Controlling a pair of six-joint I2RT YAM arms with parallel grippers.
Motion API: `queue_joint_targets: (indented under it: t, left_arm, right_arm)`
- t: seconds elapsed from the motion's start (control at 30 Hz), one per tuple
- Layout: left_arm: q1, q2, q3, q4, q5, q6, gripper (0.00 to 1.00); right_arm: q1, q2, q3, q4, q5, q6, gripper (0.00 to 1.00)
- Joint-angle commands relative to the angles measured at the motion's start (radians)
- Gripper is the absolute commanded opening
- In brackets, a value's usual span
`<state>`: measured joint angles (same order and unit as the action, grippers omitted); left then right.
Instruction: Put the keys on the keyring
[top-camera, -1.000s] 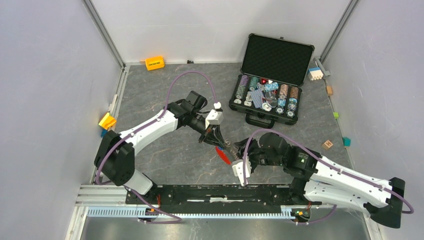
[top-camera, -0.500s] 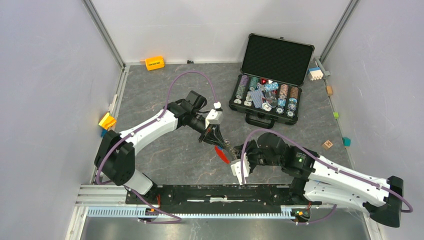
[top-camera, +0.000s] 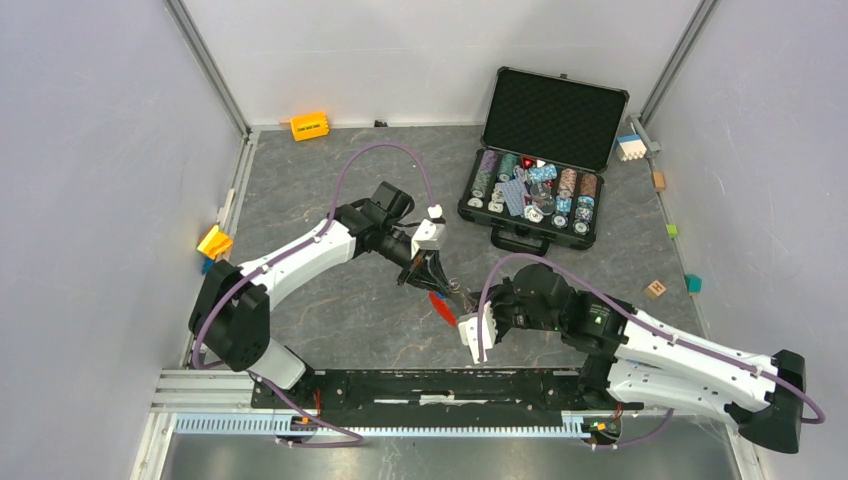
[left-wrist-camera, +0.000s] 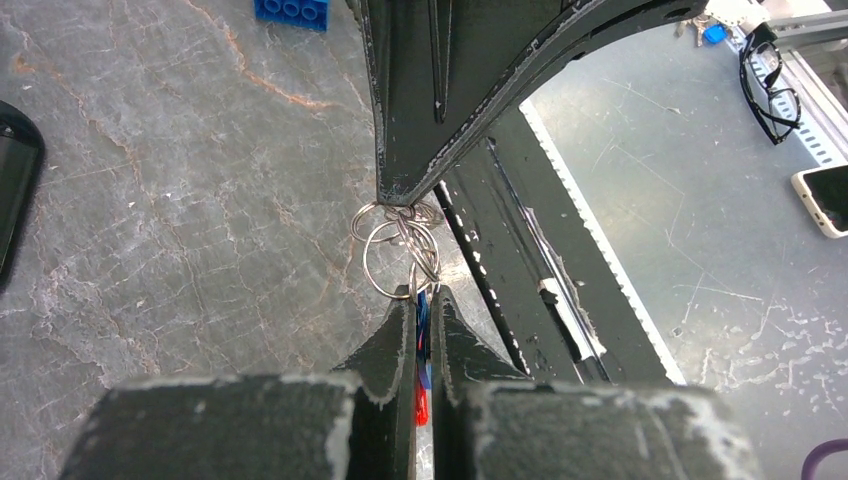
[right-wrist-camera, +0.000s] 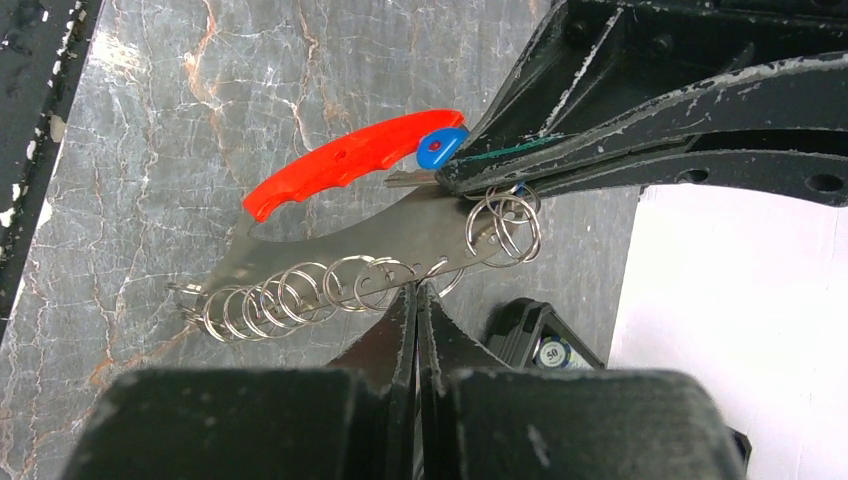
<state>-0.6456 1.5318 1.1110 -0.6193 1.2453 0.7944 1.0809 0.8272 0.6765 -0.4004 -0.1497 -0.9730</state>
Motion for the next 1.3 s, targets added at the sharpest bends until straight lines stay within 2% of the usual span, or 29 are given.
queue_joint_targets:
  t: [0.0,0.47,0.77,1.27]
  left_arm:
    - [-0.006,-0.013,-0.006,0.018,0.023,0.054,0.02]
    - [-0.006,-0.01,-0.008,0.018,0.034,0.078,0.02]
    - [-0.006,0.001,0.001,0.018,0.064,0.069,0.02]
    - [-0.007,0.01,-0.005,0.018,0.074,0.07,0.02]
  right_arm:
    - [0.004,0.001,0.033,0.054,0.042,0.011,0.0]
    - [0.003,-0.032,-0.009,0.07,0.123,-0.004,0.0]
    - [0.004,-0.04,-0.046,0.097,0.11,-0.016,0.0]
    - [0.003,-0.066,-0.057,0.155,0.142,-0.009,0.06]
